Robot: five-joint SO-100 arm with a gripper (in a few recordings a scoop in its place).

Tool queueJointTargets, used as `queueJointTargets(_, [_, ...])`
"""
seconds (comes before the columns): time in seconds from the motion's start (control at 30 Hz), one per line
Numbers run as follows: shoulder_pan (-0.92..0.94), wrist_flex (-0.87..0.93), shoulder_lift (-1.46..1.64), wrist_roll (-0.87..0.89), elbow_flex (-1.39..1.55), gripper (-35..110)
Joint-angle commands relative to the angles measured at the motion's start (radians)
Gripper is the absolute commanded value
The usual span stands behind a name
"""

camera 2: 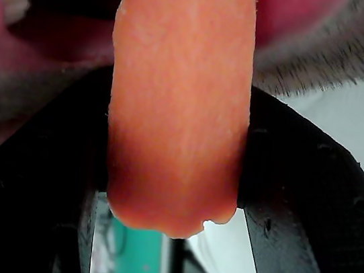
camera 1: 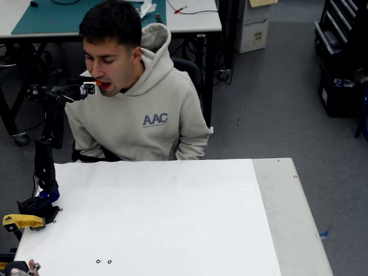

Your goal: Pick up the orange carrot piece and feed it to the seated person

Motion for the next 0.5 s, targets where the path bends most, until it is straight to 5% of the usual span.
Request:
queueJointTargets(0.0, [0.002,-0.055,0.002,0.017,-0.029,-3])
queueJointTargets(0.47, [0.003,-0.064,-0.031,0.002,-0.029,-3])
